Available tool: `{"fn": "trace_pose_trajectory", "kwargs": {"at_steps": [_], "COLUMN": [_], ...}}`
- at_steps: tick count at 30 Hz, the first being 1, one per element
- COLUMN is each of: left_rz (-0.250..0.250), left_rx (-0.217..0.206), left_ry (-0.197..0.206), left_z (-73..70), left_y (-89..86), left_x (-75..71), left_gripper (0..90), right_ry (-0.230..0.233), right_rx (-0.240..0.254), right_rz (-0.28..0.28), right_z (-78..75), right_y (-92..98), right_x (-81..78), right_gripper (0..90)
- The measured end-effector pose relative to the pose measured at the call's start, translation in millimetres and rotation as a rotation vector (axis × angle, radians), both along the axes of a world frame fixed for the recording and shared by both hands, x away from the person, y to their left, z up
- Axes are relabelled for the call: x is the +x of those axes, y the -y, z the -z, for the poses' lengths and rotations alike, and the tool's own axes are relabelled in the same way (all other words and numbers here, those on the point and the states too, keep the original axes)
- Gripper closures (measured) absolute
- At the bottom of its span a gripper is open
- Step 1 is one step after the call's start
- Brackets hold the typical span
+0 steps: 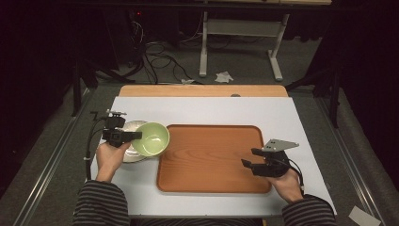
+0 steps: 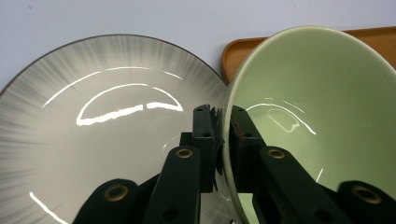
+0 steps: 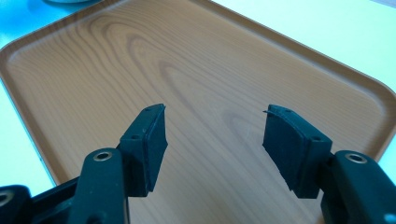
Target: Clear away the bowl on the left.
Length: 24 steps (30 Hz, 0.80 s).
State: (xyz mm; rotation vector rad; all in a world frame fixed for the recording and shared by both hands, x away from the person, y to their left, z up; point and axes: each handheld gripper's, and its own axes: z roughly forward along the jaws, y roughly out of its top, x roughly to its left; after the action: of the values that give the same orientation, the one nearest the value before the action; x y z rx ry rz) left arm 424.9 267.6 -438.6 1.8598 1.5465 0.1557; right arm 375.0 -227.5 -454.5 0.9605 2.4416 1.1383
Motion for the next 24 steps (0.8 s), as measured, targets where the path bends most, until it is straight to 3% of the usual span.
{"fn": "trace_pose_trajectory", "kwargs": {"at_steps": [6,15,24], "left_rz": [0.036,0.055,0.07], "left_rx": [0.031,-0.005,-0.005], "left_ry": [0.005,-0.006,-0.012], "left_z": [-1.6,-2.6,-3.2], "left_y": [14.7,21.6,29.2], "left_x": [-1.4,-2.7,-1.7], "left_gripper": [83.3,83.3,83.2], "right_ry": [-0.005,-0.008,-0.009], "right_rx": [0.0,-0.002,-0.01], "right_rz": [-0.008,-0.008,-0.01], "right_z": [1.2,0.8,1.2], "right_y": [-3.2,-4.7,-6.2], "right_x": [3.3,4.2,5.0], "right_gripper": [40.9,40.9,41.0]}}
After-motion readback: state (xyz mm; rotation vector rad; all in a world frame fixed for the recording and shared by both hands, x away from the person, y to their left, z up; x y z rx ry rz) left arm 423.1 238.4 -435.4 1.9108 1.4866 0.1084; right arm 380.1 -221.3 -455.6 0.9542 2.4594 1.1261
